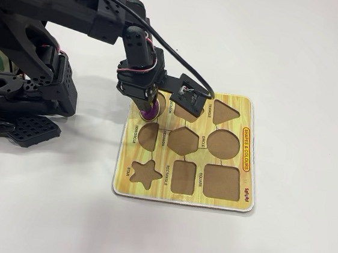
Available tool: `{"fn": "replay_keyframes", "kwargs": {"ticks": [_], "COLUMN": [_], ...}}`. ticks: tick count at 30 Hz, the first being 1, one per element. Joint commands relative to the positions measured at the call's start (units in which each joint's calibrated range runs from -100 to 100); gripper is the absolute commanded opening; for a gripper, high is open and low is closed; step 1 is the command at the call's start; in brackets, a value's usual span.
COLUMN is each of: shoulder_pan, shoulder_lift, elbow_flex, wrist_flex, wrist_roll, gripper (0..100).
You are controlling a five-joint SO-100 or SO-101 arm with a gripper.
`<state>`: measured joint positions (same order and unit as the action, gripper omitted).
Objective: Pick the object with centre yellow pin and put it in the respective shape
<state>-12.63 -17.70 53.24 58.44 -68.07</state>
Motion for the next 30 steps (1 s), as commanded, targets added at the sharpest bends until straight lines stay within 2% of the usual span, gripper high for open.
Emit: {"fn": "replay_keyframes", "kwargs": {"ticks": [1, 30], "shoulder_pan": [-2.41, -5.24], "shoulder_lift": [-0.96, -2.72], "elbow_flex": [-0.27, -1.17], "wrist_flex": [0.07, -0.01], "wrist_roll": [-0.23, -0.34], "gripper": [1, 1]}}
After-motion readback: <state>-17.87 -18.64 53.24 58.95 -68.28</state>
